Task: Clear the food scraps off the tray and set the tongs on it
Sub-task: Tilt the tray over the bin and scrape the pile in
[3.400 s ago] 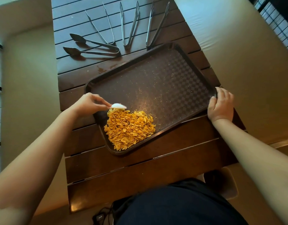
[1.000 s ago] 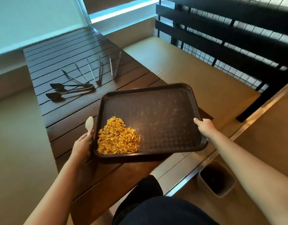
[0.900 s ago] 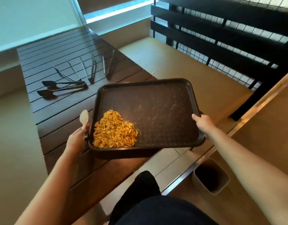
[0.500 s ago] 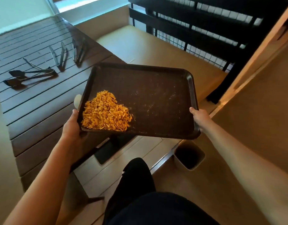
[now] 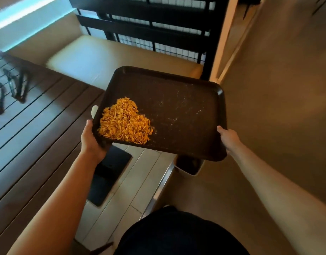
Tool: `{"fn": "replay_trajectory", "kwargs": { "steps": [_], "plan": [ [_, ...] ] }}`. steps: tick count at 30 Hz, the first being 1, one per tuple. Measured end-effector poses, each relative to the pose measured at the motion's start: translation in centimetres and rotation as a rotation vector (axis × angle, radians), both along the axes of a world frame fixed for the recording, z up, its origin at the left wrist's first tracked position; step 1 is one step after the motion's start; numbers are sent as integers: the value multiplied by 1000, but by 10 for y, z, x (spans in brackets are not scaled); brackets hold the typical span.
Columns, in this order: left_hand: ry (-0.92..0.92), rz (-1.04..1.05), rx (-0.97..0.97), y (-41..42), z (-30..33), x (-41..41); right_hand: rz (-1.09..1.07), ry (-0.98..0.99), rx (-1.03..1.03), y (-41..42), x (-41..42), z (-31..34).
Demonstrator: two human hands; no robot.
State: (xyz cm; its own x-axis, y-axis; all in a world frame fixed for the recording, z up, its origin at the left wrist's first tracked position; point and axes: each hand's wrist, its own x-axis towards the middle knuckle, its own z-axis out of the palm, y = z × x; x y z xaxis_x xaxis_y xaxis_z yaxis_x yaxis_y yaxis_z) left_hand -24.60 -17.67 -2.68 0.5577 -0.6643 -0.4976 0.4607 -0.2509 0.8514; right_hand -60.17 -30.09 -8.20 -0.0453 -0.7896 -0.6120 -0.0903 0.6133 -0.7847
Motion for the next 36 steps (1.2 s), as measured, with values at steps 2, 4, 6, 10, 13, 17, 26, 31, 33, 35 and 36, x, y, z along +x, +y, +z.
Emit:
{"fn": "replay_trajectory", "kwargs": {
  "steps": [2, 4, 6, 10, 13, 17, 26, 31, 33, 35, 36],
  "plan": [
    [38, -16, 17, -18, -1, -11, -65, -20, 13, 5, -10, -1],
    [62, -35, 20, -37, -3, -23, -120, -22, 18, 11, -18, -6],
    [85, -22, 24, -54, -4, -37, -172, -25, 30, 16, -27, -12],
    [74, 45, 72, -84, -13, -53, -253, -17, 57, 22, -40, -28],
    [53, 52, 96, -103, -24, -64, -284, -12, 78, 20, -50, -46],
    [53, 54, 117, -129, -44, -82, -281, -17, 118, 5, -63, -70],
    [40, 62, 224, -154, -101, -110, -204, 349, 89, -57, -104, -121],
    [49, 40, 308, -159, -143, -108, 53, 884, -41, -100, -101, -141],
    [51, 6, 315, -163, -158, -109, 178, 950, -156, -118, -91, -153],
    [64, -11, 340, -169, -180, -106, 312, 968, -226, -137, -78, -166],
    [67, -27, 362, -172, -192, -104, 372, 963, -244, -147, -70, -173]
  ]
}}
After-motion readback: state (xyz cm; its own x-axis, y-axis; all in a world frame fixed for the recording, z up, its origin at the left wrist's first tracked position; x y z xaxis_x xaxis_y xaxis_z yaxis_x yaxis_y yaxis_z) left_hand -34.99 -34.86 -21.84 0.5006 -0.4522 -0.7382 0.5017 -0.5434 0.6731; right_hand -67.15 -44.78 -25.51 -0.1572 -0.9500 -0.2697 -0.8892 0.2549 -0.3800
